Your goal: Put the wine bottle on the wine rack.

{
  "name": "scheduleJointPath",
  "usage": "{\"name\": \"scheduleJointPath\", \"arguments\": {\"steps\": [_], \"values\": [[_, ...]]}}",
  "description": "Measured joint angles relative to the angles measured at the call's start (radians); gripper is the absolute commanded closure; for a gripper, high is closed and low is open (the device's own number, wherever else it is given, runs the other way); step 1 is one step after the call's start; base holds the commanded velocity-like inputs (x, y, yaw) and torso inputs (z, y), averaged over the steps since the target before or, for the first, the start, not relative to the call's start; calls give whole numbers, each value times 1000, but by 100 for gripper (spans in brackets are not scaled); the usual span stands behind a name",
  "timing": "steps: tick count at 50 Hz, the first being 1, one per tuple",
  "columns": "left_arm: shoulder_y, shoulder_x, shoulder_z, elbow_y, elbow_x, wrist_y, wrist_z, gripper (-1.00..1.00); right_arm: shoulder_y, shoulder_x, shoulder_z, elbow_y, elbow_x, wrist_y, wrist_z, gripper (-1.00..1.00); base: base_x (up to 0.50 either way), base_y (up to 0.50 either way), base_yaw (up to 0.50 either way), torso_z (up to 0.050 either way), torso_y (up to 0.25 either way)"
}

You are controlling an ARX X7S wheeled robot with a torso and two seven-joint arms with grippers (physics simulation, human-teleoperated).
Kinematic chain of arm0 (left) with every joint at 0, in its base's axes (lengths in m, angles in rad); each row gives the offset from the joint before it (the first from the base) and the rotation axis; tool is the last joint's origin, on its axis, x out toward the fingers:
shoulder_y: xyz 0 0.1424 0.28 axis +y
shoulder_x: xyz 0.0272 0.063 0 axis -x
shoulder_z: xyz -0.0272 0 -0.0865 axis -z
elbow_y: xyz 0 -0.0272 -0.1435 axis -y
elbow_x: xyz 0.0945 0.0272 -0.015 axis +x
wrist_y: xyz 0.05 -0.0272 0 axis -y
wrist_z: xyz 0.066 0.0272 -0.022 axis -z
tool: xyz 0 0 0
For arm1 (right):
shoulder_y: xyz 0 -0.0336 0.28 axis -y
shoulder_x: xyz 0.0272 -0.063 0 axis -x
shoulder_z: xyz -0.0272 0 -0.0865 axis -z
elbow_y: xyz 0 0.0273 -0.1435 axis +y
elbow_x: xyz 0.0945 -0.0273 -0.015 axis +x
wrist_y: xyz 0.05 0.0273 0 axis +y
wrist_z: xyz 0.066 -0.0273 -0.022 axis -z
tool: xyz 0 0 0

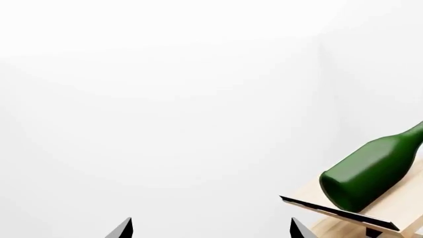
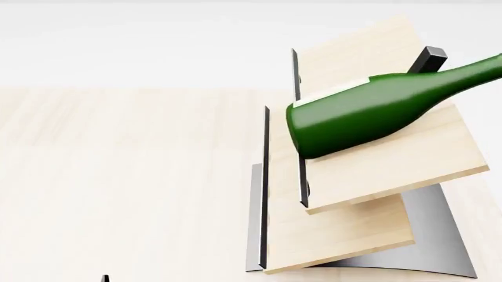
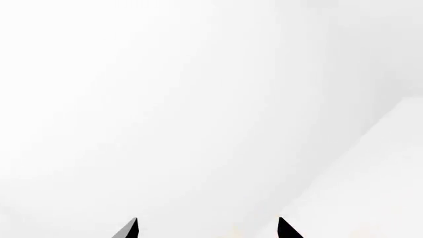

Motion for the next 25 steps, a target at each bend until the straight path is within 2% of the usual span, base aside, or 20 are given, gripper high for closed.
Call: {"name": "scheduleJointPath", "arguments": {"steps": [9, 25], "values": [[-1, -2, 0, -2, -2, 2, -2, -100, -32, 24, -49, -87, -235, -44, 81, -100, 0, 0, 0, 0, 0], [-2, -4, 2, -1, -2, 2, -5, -100, -107, 80, -47, -226, -399, -91, 160, -100, 0, 0, 0, 0, 0]]}}
